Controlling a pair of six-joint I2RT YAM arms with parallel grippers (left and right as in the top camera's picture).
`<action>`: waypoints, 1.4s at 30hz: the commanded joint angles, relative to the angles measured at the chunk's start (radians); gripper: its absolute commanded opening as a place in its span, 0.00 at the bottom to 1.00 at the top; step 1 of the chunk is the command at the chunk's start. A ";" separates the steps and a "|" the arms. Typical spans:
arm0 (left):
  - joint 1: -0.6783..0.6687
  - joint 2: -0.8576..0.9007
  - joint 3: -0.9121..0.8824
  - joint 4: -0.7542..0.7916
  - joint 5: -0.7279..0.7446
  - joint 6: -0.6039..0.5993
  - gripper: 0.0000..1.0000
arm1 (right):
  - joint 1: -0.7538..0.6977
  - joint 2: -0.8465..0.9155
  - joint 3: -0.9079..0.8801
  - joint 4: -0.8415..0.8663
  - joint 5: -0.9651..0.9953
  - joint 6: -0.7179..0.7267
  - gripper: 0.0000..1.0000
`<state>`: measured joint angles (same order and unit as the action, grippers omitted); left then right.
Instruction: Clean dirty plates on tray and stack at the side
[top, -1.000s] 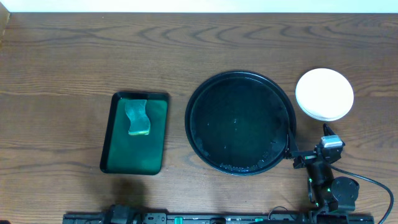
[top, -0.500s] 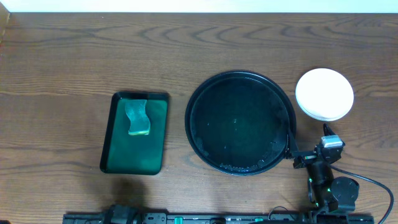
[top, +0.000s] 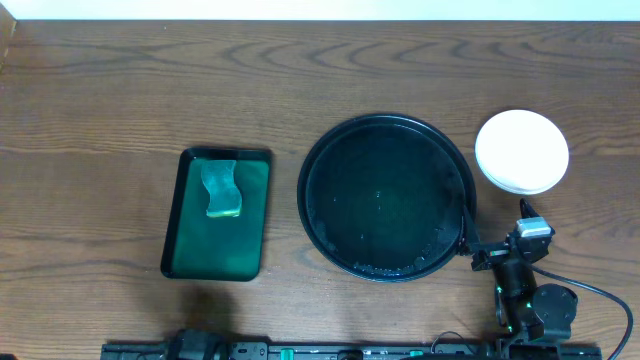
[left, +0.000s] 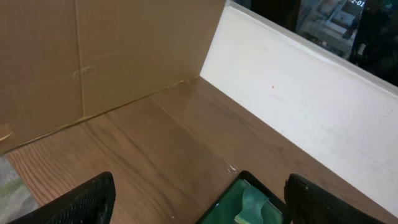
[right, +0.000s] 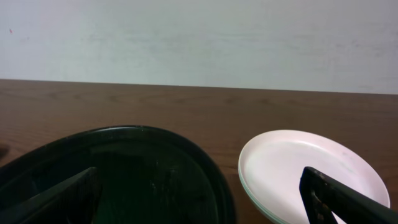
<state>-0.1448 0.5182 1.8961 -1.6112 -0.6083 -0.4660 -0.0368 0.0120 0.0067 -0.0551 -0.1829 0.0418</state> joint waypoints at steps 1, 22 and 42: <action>0.004 -0.007 0.004 -0.078 -0.005 0.021 0.87 | 0.005 -0.006 -0.001 -0.005 0.010 0.003 0.99; 0.005 -0.007 -0.061 0.163 -0.005 -0.055 0.87 | 0.005 -0.006 -0.001 -0.005 0.010 0.003 0.99; 0.153 -0.159 -0.748 1.279 0.130 -0.114 0.87 | 0.005 -0.006 -0.001 -0.005 0.010 0.003 0.99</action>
<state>0.0040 0.4210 1.2282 -0.3889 -0.5068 -0.5461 -0.0368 0.0120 0.0067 -0.0555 -0.1825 0.0418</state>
